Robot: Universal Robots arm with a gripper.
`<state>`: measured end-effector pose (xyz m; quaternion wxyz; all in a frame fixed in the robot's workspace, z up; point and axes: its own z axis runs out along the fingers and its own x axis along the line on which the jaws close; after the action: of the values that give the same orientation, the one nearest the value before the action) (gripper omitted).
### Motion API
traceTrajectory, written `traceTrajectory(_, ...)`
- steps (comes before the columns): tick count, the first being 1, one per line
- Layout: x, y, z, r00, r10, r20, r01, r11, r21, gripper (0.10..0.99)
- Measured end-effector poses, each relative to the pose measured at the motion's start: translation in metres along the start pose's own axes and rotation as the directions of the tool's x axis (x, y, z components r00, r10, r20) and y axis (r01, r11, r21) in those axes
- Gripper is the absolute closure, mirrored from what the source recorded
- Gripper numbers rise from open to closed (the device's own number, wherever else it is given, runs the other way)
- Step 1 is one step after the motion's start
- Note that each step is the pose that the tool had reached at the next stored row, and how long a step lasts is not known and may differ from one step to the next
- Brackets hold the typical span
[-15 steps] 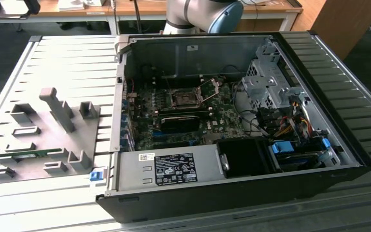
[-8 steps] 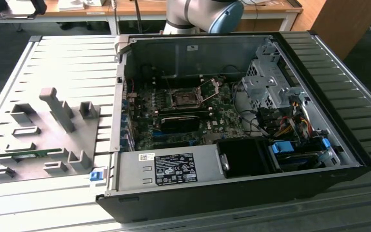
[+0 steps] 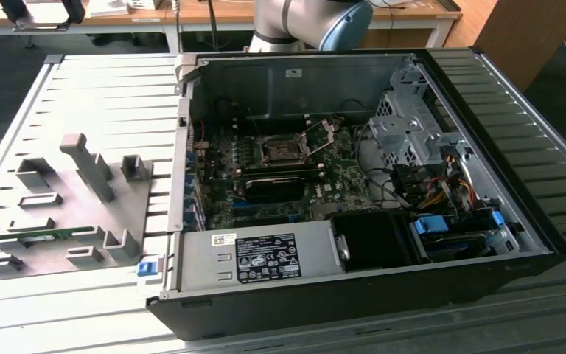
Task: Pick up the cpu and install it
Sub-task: 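Pick up the cpu and move it towards the insertion slot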
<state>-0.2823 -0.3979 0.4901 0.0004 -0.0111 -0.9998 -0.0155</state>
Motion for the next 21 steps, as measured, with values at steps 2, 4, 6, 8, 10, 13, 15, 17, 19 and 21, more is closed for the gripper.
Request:
traceTrajectory(2,-0.0033,0.0001,0.0004,1.0,0.0,-0.0001,0.0,1.0,0.0,0.541)
traceTrajectory(4,-0.0067,0.0001,0.0009,1.0,0.0,0.0,0.0,1.0,0.0,0.541)
traceTrajectory(6,-0.0099,0.0002,0.0015,1.0,0.0,0.0,0.0,1.0,0.0,0.541)
traceTrajectory(8,-0.0131,0.0002,0.0022,1.0,0.0,0.0,0.0,1.0,0.0,0.541)
traceTrajectory(10,-0.0162,0.0002,0.0032,1.0,0.0,0.0,0.0,1.0,0.0,0.541)
traceTrajectory(13,-0.0191,0.0003,0.0051,1.0,0.0,0.0,0.0,1.0,0.0,0.541)
traceTrajectory(15,-0.021,0.0003,0.0063,1.0,0.0,0.0,0.0,1.0,0.0,0.541)
traceTrajectory(17,-0.0239,0.0003,0.0069,1.0,0.0,0.0001,0.0,1.0,0.0,0.541)
traceTrajectory(19,-0.0259,0.0004,0.007,1.0,0.0,-0.0001,0.0,1.0,0.0,0.541)
traceTrajectory(21,-0.0281,0.0004,0.007,1.0,0.0,0.0,0.0,1.0,0.0,0.541)
